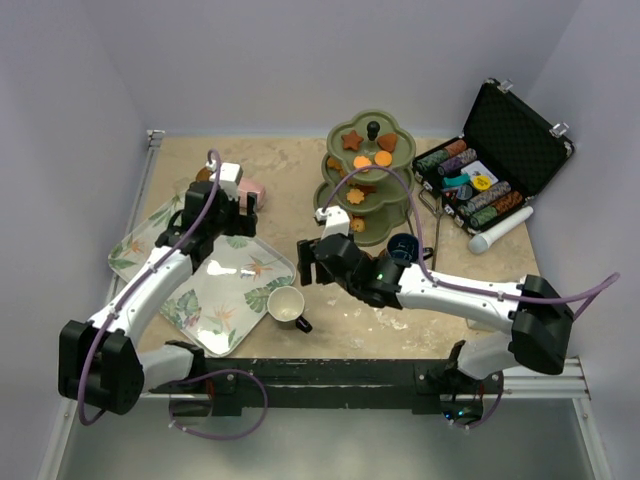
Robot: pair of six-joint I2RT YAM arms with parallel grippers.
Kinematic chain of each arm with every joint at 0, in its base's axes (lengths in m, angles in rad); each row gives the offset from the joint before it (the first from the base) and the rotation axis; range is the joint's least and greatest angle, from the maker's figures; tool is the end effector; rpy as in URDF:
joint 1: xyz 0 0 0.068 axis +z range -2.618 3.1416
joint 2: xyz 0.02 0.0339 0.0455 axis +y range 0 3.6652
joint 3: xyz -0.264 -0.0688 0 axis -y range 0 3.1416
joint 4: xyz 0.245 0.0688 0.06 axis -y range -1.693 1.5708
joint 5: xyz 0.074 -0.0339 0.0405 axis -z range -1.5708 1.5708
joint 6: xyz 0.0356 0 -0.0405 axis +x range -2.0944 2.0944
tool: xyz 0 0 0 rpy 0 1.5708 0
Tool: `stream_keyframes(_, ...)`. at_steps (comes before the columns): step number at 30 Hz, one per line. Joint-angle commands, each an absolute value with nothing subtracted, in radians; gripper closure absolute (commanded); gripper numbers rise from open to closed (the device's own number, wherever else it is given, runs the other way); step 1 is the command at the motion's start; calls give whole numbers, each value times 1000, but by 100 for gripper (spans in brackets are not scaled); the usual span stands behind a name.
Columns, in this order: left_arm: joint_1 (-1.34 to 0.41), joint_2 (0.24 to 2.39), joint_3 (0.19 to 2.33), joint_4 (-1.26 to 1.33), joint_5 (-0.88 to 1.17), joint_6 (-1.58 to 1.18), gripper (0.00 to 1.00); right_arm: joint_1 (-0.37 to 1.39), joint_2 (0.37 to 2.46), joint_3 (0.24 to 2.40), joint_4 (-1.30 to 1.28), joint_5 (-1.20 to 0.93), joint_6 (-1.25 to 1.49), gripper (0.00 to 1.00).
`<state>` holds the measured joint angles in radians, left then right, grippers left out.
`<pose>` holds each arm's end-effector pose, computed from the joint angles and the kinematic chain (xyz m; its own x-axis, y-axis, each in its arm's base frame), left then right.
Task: Serve the afternoon tea
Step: Adjust the cup at the center of the board.
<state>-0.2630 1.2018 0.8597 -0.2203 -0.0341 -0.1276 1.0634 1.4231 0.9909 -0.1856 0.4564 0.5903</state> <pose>0.2595 -0.0686 0.2756 -0.5402 0.0137 -0.8414 0.1646 0.9823 -0.0896 0.1668 0.2678 0.2651 -0.5734 -0.0030 -0.8193 -0.3501 0.9050 0.2416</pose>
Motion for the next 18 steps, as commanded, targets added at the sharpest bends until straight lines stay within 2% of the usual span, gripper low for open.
stream_keyframes(1, -261, 1155, 850, -213, -72, -117, 7, 1147, 1352, 1000, -176, 361, 563, 20)
stream_keyframes(4, -261, 1154, 853, -219, -74, -117, 7, 1169, 1341, 1005, -193, 308, 548, 22)
stream_keyframes(14, -261, 1127, 847, -219, -68, -115, 7, 1215, 1462, 1052, -348, 390, 621, 29)
stream_keyframes(16, -261, 1127, 848, -222, -66, -115, 7, 1221, 1488, 1055, -336, 376, 621, 36)
stream_keyframes(18, -261, 1129, 848, -222, -64, -115, 6, 1223, 1506, 1058, -312, 354, 601, 48)
